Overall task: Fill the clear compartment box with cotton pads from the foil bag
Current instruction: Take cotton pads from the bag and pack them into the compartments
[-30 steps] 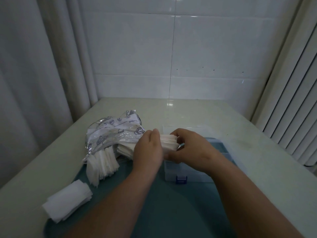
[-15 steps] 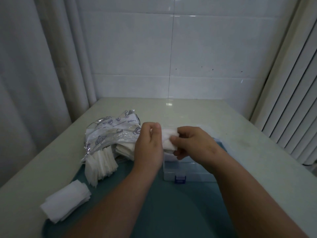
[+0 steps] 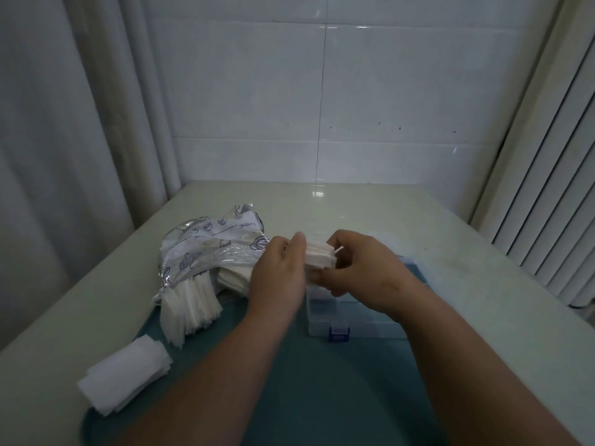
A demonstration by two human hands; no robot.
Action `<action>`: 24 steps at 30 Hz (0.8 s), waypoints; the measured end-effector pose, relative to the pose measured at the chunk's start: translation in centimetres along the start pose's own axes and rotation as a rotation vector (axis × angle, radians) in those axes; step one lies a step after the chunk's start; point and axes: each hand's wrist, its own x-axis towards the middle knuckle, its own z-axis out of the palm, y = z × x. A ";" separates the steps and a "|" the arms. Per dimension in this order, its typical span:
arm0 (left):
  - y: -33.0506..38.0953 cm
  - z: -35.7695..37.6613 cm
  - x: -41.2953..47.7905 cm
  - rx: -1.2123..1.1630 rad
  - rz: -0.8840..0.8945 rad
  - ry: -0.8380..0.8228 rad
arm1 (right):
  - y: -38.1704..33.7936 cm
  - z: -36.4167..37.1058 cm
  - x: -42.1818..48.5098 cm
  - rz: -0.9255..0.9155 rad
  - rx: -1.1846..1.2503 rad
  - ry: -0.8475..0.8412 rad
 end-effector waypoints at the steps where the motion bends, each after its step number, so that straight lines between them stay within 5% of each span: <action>1: -0.1 0.0 0.1 0.032 0.013 0.036 | 0.1 0.1 0.0 -0.003 -0.006 -0.014; 24: -0.7 -0.4 0.5 0.026 -0.055 0.007 | 0.1 0.6 0.0 -0.080 -0.182 0.000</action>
